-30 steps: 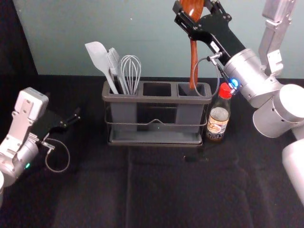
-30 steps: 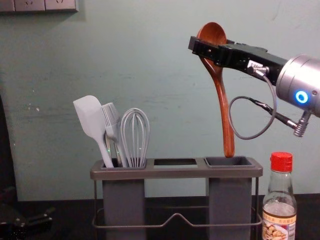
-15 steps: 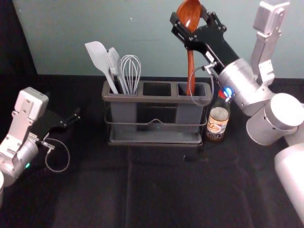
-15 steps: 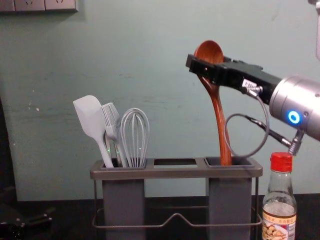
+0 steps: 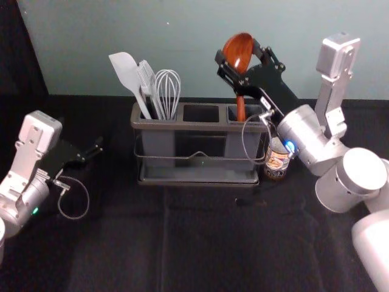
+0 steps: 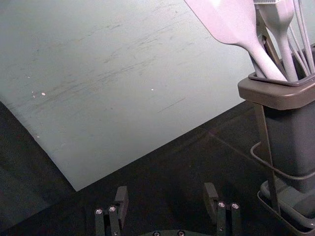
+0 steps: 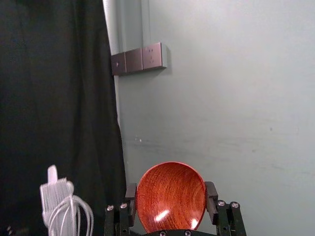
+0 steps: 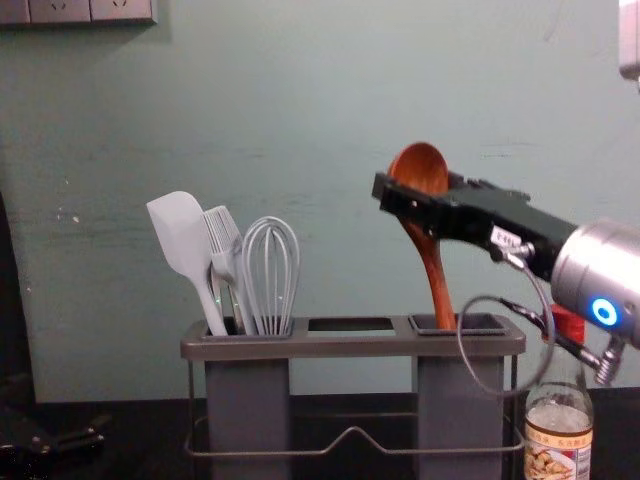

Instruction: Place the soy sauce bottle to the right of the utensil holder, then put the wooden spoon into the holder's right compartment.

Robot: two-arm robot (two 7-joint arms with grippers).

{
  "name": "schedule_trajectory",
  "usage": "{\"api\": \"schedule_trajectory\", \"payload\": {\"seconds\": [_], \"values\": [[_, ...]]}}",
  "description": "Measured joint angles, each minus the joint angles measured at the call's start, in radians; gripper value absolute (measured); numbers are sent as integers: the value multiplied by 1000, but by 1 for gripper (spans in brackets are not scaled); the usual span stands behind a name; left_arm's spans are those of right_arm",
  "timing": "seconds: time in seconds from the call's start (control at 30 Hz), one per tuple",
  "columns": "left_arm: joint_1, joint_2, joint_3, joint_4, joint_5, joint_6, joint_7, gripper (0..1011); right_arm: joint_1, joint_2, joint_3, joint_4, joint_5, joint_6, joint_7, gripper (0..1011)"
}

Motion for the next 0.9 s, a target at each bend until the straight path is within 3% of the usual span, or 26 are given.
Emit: {"api": "schedule_trajectory", "payload": {"seconds": [0.23,0.73,0.9], "values": [[0,0,0,0,0,0,0,1005,-47,24,-8,-24,-38,-9,2,838],[0,0,0,0,0,0,0,1005,-101,32,10,-67,-59,-25,-4,839],[0,0,0,0,0,0,0,1005,-116,32,17,-84,-65,-39,-6,951]]}}
